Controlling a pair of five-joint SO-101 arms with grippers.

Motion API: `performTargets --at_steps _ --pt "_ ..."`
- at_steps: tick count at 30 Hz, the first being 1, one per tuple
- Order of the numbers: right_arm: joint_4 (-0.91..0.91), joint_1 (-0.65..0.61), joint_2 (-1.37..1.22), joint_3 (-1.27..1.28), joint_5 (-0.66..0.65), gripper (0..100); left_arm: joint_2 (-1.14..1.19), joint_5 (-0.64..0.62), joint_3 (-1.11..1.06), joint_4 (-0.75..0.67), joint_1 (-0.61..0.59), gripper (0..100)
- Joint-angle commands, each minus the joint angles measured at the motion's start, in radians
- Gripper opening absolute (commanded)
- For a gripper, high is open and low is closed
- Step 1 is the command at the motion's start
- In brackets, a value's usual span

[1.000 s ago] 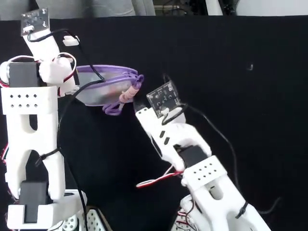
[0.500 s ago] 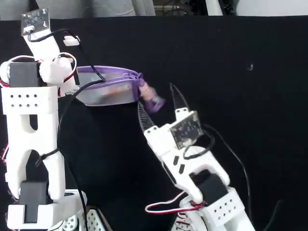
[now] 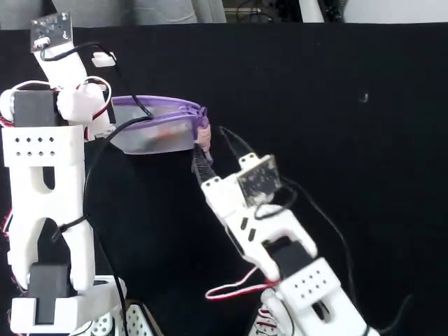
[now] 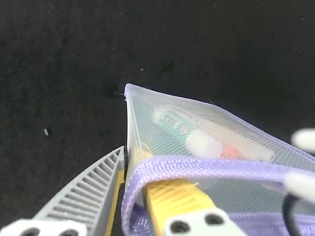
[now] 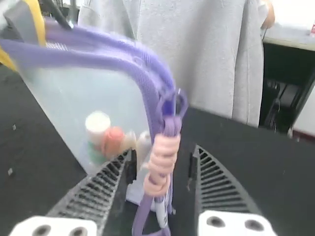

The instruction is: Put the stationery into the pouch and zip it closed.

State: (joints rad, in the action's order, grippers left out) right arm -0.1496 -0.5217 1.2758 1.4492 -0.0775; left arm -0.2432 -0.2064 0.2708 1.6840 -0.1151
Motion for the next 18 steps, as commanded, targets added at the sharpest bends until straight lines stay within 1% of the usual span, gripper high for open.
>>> performTargets --at_steps 1,5,10,18 --pt "0.103 0.014 -0.191 -0.094 0.002 16.7 -0.017 0.009 0.019 -0.012 -0.01 3" --pt "0.172 0.048 -0.328 -0.142 0.003 16.7 -0.017 0.009 0.019 -0.012 -0.01 3" --pt "0.276 0.044 -0.4 -0.145 0.0 16.7 -0.017 0.009 0.019 -0.012 -0.01 3" --pt "0.295 0.048 -0.404 -0.145 0.002 16.2 -0.017 0.009 0.019 -0.012 -0.01 3"
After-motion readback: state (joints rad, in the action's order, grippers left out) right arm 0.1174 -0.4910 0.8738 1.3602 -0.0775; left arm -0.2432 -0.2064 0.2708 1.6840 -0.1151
